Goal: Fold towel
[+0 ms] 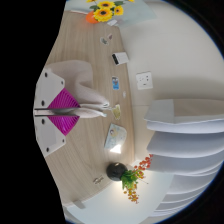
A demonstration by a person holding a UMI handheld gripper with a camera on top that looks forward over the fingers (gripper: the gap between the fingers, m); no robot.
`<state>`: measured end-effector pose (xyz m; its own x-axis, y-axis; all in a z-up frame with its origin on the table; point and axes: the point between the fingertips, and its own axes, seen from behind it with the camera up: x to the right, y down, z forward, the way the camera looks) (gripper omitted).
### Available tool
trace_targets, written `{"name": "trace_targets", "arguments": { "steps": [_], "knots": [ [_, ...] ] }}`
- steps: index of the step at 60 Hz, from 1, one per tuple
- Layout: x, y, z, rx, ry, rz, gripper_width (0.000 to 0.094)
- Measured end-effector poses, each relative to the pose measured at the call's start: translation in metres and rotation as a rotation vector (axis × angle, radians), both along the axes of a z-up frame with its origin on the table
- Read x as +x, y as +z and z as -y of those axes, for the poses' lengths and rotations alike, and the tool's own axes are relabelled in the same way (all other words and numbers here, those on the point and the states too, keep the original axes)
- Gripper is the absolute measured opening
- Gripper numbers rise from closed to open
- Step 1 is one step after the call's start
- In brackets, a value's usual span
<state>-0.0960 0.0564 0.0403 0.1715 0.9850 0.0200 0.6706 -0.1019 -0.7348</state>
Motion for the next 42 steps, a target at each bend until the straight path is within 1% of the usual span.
{"name": "trace_targets", "arguments": {
  "steps": [6, 9, 10, 12, 14, 17, 19, 21, 22, 25, 29, 42],
  "knots": [
    [-0.001, -0.022, -0.011, 0.061, 0.03, 0.023, 0.0081],
    [-0.002, -0.022, -0.009, 0.071, 0.045, 0.012, 0.0128],
    [-0.002, -0.022, -0.009, 0.074, 0.049, 0.01, 0.0159],
    [-0.001, -0.021, -0.01, 0.077, 0.057, 0.013, 0.0247],
    [0.0, -0.02, -0.009, 0.083, 0.06, 0.016, 0.0376],
    [0.0, -0.014, -0.015, 0.109, 0.056, 0.013, 0.0534],
    [0.002, -0.007, -0.017, 0.126, 0.056, 0.008, 0.0663],
    [0.005, 0.001, -0.019, 0.138, 0.058, 0.002, 0.0825],
    [0.007, 0.007, -0.019, 0.141, 0.057, -0.001, 0.0869],
    [0.019, 0.026, -0.018, 0.132, 0.056, -0.015, 0.082],
    [0.042, 0.058, -0.012, 0.111, 0.068, -0.029, 0.0852],
    [0.163, 0.163, 0.015, 0.053, 0.085, -0.013, 0.085]
  ]
}}
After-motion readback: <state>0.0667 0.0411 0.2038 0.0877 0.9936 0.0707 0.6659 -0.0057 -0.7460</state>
